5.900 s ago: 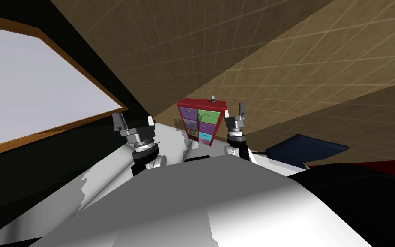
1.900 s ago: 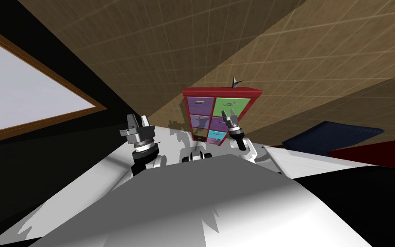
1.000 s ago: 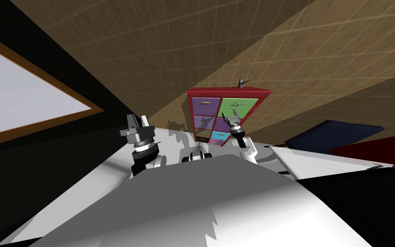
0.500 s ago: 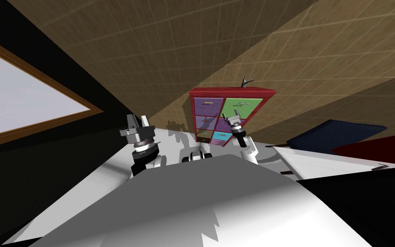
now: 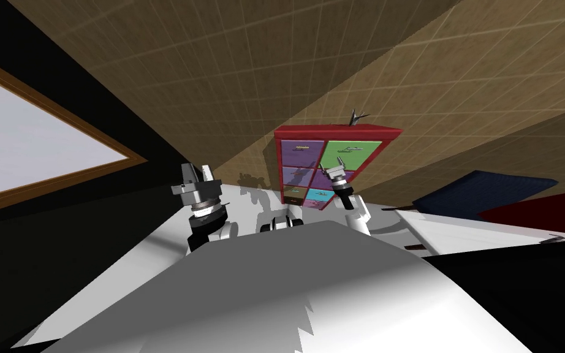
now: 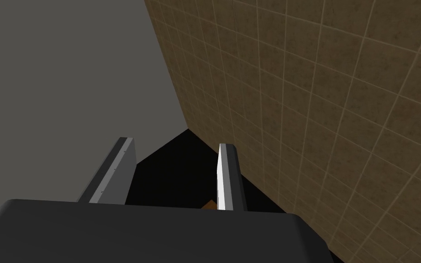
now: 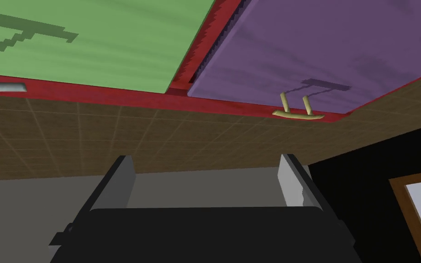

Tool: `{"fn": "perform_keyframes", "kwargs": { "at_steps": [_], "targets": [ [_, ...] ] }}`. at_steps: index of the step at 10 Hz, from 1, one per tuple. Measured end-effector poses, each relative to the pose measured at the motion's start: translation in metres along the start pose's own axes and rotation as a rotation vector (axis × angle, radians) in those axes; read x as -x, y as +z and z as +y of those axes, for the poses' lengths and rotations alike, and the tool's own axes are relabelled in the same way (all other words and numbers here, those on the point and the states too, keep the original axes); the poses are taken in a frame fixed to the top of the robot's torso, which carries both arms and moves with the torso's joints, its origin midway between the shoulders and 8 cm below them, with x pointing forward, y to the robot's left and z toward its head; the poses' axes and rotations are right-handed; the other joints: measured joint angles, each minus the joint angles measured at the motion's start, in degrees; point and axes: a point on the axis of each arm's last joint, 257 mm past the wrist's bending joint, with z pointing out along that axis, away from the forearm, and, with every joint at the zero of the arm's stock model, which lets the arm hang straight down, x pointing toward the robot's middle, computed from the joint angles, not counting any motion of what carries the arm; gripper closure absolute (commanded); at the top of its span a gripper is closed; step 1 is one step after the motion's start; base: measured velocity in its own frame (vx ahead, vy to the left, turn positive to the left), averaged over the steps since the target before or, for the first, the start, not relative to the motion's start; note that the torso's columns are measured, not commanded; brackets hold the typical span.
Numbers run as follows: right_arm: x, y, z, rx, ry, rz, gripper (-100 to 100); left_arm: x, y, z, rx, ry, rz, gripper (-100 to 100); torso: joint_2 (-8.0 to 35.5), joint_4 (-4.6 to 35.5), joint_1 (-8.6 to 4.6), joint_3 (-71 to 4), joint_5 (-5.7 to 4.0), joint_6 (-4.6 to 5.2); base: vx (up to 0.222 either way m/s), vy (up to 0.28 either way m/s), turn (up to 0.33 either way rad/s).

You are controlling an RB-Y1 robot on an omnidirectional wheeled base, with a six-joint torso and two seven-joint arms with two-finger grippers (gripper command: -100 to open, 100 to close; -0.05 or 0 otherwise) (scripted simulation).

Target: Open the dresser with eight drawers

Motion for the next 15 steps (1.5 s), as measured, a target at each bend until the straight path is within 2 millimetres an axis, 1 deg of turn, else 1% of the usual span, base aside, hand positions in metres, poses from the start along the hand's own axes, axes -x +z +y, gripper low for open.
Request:
{"fn": "perform_keyframes", "kwargs": {
  "at_steps": [1, 3, 7, 8, 9, 10, 11, 14, 15],
  "targets": [
    [-0.009, -0.003, -0.003, -0.001, -0.048, 0.018, -100, 0.000, 0.000, 0.000, 0.000, 0.000, 0.000, 0, -0.09, -0.03, 0.10, -0.05, 0.02, 0.00, 0.057, 0.092, -0.011],
    [-0.015, -0.004, -0.007, 0.001, -0.115, 0.030, -100, 0.000, 0.000, 0.000, 0.000, 0.000, 0.000, 0, 0.21, 0.06, -0.16, 0.12, -0.04, 0.01, 0.017, 0.050, -0.003],
    [-0.040, -0.012, -0.018, 0.005, -0.277, 0.087, -100, 0.000, 0.000, 0.000, 0.000, 0.000, 0.000, 0, -0.03, -0.01, 0.00, -0.02, 0.00, 0.00, 0.038, 0.065, -0.005],
    [-0.041, -0.013, -0.019, 0.006, -0.301, 0.089, -100, 0.000, 0.000, 0.000, 0.000, 0.000, 0.000, 0, 0.07, 0.02, -0.17, 0.04, -0.04, 0.01, 0.037, 0.049, 0.003],
    [-0.049, -0.017, -0.021, 0.009, -0.341, 0.106, -100, 0.000, 0.000, 0.000, 0.000, 0.000, 0.000, 0, 0.06, 0.02, -0.08, 0.04, -0.04, 0.01, 0.038, 0.049, -0.003],
    [-0.052, -0.019, -0.023, 0.012, -0.378, 0.116, -100, 0.000, 0.000, 0.000, 0.000, 0.000, 0.000, 0, 0.07, 0.02, -0.04, 0.04, -0.01, 0.01, 0.049, 0.078, 0.004],
    [-0.062, -0.023, -0.026, 0.015, -0.419, 0.137, -100, 0.000, 0.000, 0.000, 0.000, 0.000, 0.000, 0, 0.02, 0.00, 0.07, 0.02, 0.01, 0.00, 0.044, 0.067, -0.001],
    [-0.078, -0.031, -0.034, 0.028, -0.534, 0.179, -100, 0.000, 0.000, 0.000, 0.000, 0.000, 0.000, 0, 0.09, 0.02, -0.09, 0.05, -0.03, 0.01, 0.038, 0.053, 0.008],
    [-0.085, -0.037, -0.036, 0.034, -0.572, 0.199, -100, 0.000, 0.000, 0.000, 0.000, 0.000, 0.000, 0, 0.06, 0.02, -0.05, 0.04, -0.02, 0.01, 0.033, 0.046, 0.002]
  ]
}}
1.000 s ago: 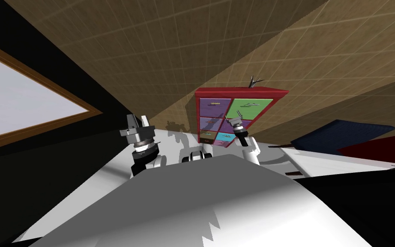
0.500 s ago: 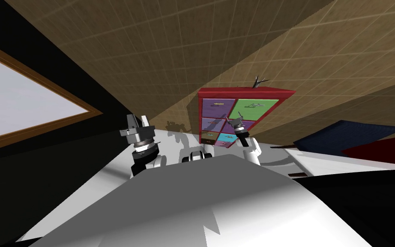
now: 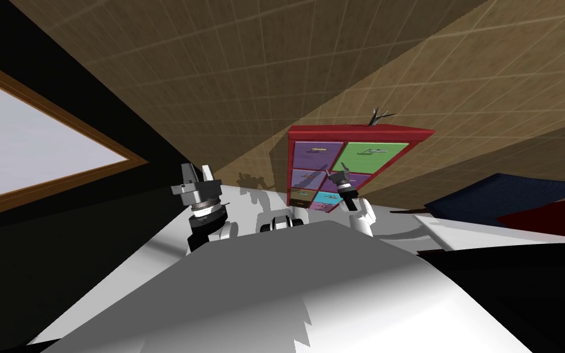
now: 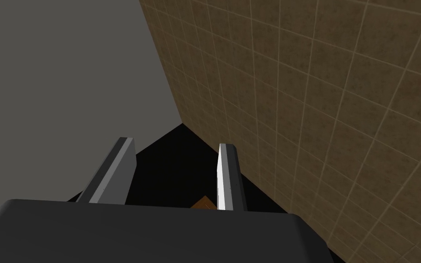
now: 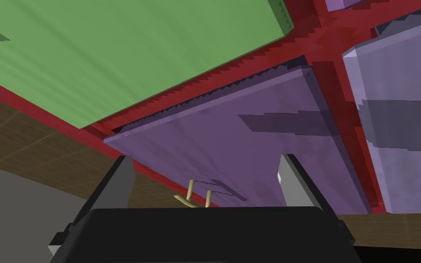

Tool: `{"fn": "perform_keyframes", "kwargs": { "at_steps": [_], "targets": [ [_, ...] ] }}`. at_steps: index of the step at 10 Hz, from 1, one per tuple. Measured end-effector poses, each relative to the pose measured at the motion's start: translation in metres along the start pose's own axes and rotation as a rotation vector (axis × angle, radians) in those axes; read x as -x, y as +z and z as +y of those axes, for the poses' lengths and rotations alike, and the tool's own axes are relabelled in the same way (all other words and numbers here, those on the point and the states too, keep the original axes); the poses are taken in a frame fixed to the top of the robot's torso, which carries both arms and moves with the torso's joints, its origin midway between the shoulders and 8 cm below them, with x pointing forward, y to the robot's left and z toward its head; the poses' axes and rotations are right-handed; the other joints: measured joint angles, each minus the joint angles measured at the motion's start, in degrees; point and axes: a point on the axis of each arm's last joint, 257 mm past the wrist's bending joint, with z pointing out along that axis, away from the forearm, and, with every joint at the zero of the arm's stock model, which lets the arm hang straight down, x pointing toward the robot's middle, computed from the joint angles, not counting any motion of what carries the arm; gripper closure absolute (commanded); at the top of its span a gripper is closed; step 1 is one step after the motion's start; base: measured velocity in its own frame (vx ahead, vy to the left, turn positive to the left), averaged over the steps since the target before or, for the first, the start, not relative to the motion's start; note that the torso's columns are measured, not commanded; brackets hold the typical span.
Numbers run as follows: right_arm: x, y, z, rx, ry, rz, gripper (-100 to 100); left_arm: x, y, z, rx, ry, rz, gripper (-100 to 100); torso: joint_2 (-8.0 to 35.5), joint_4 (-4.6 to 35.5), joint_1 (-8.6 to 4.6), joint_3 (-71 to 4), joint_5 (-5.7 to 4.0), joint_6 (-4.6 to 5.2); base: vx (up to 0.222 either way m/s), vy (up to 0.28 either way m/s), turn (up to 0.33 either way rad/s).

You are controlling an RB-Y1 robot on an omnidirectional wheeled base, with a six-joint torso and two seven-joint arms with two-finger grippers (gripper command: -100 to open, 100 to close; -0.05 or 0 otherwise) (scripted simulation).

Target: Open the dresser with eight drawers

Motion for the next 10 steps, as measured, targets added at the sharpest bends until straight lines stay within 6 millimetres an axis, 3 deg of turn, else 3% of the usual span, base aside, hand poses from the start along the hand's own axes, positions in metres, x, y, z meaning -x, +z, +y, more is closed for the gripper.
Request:
{"fn": "perform_keyframes", "kwargs": {
  "at_steps": [10],
  "targets": [
    [-0.058, -0.033, 0.025, 0.072, -0.276, 0.130, -100, 0.000, 0.000, 0.000, 0.000, 0.000, 0.000, 0, 0.00, 0.00, 0.01, 0.00, 0.01, 0.00, 0.035, 0.044, 0.012]
  ]
}}
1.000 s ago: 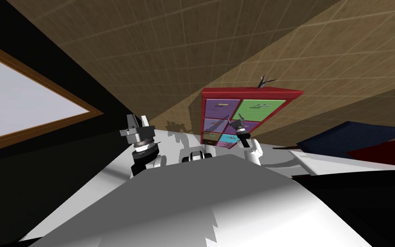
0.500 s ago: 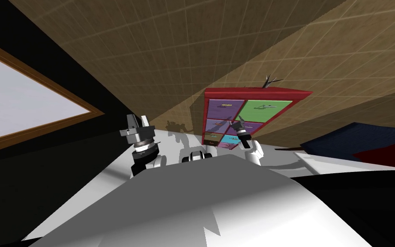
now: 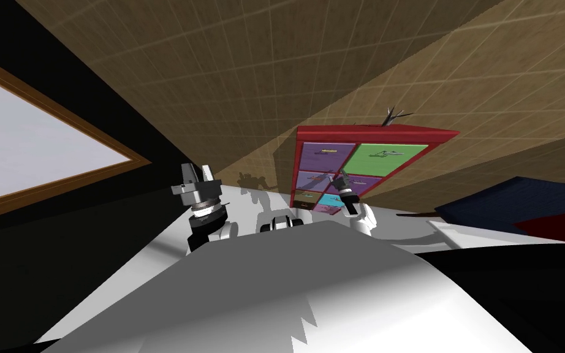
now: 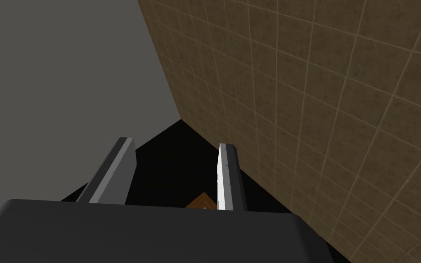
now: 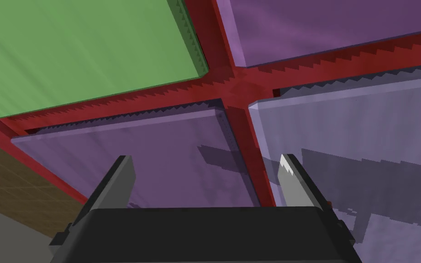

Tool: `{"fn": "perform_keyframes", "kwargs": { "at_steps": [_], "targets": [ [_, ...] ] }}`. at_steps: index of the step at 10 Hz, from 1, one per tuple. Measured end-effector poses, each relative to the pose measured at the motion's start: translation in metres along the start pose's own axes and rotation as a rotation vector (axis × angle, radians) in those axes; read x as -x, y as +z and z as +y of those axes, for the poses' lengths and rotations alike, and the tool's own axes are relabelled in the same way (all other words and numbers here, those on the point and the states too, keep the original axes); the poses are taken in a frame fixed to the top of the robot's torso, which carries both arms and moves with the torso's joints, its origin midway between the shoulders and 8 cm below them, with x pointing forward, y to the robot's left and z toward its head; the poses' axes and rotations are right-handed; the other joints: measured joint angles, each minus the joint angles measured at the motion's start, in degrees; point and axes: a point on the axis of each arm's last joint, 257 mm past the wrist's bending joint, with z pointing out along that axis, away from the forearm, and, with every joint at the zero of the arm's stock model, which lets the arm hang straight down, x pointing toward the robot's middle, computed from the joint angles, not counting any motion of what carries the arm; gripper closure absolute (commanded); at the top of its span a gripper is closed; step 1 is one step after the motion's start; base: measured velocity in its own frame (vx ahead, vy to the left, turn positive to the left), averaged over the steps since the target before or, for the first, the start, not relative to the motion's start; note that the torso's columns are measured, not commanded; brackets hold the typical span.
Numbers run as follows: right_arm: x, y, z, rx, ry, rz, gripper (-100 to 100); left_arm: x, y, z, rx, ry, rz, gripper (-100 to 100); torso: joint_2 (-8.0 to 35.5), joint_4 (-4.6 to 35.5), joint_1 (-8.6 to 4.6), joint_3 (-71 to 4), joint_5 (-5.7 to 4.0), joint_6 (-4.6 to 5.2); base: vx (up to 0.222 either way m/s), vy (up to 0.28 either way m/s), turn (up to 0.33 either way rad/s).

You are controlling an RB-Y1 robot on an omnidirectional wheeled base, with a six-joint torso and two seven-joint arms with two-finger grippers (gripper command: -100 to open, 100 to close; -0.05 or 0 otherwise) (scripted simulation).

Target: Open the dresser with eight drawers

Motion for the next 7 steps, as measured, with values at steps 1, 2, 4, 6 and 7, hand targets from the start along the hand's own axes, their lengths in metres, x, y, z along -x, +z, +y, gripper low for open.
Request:
{"fn": "perform_keyframes", "kwargs": {
  "at_steps": [1, 2, 4, 6, 7],
  "targets": [
    [-0.005, -0.004, 0.007, 0.013, -0.025, 0.018, -100, 0.000, 0.000, 0.000, 0.000, 0.000, 0.000, 0, -0.02, 0.00, 0.03, -0.01, 0.01, 0.00, 0.034, 0.039, 0.007],
    [-0.008, -0.006, 0.012, 0.021, -0.040, 0.028, -100, 0.000, 0.000, 0.000, 0.000, 0.000, 0.000, 0, -0.01, 0.00, 0.00, -0.01, 0.01, 0.00, 0.026, 0.041, 0.011],
    [-0.009, -0.015, 0.030, 0.043, -0.069, 0.057, -100, 0.000, 0.000, 0.000, 0.000, 0.000, 0.000, 0, -0.01, 0.00, 0.02, -0.01, 0.01, 0.00, 0.037, 0.048, 0.014],
    [-0.009, -0.028, 0.054, 0.067, -0.079, 0.089, -100, 0.000, 0.000, 0.000, 0.000, 0.000, 0.000, 0, 0.00, 0.00, 0.00, -0.01, 0.00, 0.00, 0.032, 0.038, 0.009],
    [-0.003, -0.035, 0.065, 0.077, -0.077, 0.101, -100, 0.000, 0.000, 0.000, 0.000, 0.000, 0.000, 0, 0.01, 0.01, -0.02, 0.01, 0.00, 0.00, 0.029, 0.032, 0.003]
  ]
}}
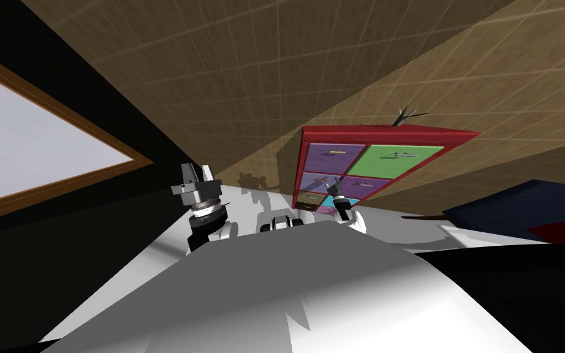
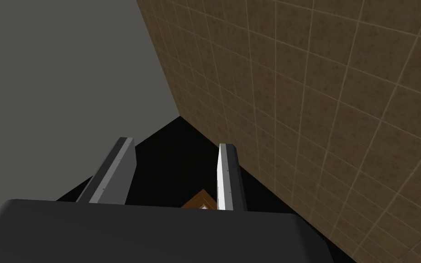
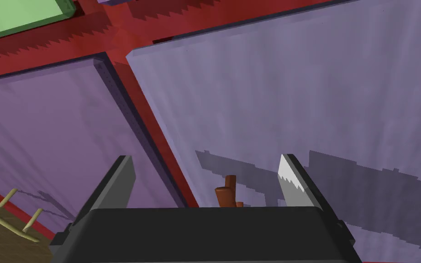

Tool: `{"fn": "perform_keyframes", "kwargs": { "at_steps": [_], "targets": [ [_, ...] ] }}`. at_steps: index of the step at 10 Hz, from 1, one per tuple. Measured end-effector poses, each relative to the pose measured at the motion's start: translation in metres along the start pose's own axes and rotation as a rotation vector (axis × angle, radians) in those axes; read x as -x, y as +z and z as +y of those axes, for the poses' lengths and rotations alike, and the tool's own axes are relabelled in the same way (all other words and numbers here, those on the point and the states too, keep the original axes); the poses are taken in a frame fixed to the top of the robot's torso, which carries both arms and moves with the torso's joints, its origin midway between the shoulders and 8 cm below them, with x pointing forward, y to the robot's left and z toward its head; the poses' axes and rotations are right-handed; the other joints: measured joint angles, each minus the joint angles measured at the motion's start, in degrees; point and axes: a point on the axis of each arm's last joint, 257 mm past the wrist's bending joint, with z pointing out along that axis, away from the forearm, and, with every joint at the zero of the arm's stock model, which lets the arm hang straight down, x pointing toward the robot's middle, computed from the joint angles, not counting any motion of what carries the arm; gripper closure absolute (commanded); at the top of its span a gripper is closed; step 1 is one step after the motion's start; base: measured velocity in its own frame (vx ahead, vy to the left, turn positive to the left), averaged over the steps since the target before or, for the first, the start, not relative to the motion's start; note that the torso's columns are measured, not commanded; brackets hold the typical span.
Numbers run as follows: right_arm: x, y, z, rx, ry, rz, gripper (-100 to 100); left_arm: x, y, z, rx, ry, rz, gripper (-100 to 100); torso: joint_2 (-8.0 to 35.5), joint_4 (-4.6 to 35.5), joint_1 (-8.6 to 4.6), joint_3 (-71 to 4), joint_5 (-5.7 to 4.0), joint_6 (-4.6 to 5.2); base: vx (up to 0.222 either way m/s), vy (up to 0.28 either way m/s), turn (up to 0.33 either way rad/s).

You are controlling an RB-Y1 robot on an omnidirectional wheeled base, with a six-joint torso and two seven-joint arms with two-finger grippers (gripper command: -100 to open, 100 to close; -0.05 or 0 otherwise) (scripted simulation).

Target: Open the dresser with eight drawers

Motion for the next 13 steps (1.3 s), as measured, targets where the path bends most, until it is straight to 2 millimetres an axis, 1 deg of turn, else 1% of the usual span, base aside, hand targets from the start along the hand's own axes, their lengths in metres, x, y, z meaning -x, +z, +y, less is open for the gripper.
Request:
{"fn": "perform_keyframes", "kwargs": {
  "at_steps": [1, 2, 3, 4, 5, 6, 7, 10, 13],
  "targets": [
    [0.005, -0.004, 0.011, 0.010, 0.016, 0.012, -100, 0.000, 0.000, 0.000, 0.000, 0.000, 0.000, 0, -0.01, 0.00, -0.01, 0.00, 0.00, 0.00, 0.018, 0.024, 0.003],
    [0.013, -0.006, 0.017, 0.015, 0.026, 0.019, -100, 0.000, 0.000, 0.000, 0.000, 0.000, 0.000, 0, 0.02, 0.00, -0.01, 0.01, 0.00, 0.00, 0.006, 0.011, 0.001],
    [0.013, -0.006, 0.018, 0.016, 0.027, 0.020, -100, 0.000, 0.000, 0.000, 0.000, 0.000, 0.000, 0, 0.04, 0.01, -0.05, 0.02, -0.01, 0.01, 0.057, 0.021, 0.036],
    [0.011, -0.001, 0.013, 0.015, 0.023, 0.020, -100, 0.000, 0.000, 0.000, 0.000, 0.000, 0.000, 0, -0.14, -0.03, 0.00, -0.07, 0.00, -0.01, 0.037, 0.011, 0.011],
    [0.010, -0.001, 0.013, 0.015, 0.025, 0.022, 100, 0.000, 0.000, 0.000, 0.000, 0.000, 0.000, 0, -0.06, -0.03, 0.00, -0.05, 0.00, 0.01, 0.005, 0.002, -0.002],
    [0.010, -0.001, 0.013, 0.015, 0.025, 0.022, 100, 0.000, 0.000, 0.000, 0.000, 0.000, 0.000, 0, 0.05, 0.01, -0.01, 0.03, -0.01, 0.01, -0.094, 0.024, -0.024],
    [0.010, 0.002, 0.007, 0.006, 0.020, 0.016, 100, 0.000, 0.000, 0.000, 0.000, 0.000, 0.000, 0, 0.24, -0.10, 0.00, 0.18, -0.19, -0.03, -0.153, 0.038, -0.014],
    [0.010, 0.001, 0.008, 0.013, 0.024, 0.012, 100, 0.000, 0.000, 0.000, 0.000, 0.000, 0.000, 0, 0.08, 0.00, 0.06, 0.05, -0.02, 0.04, -0.182, 0.089, -0.022],
    [0.009, -0.001, 0.009, 0.019, 0.026, 0.012, 100, 0.000, 0.000, 0.000, 0.000, 0.000, 0.000, 0, -0.12, -0.01, 0.02, -0.10, 0.04, 0.01, -0.130, 0.058, -0.023]
  ]
}}
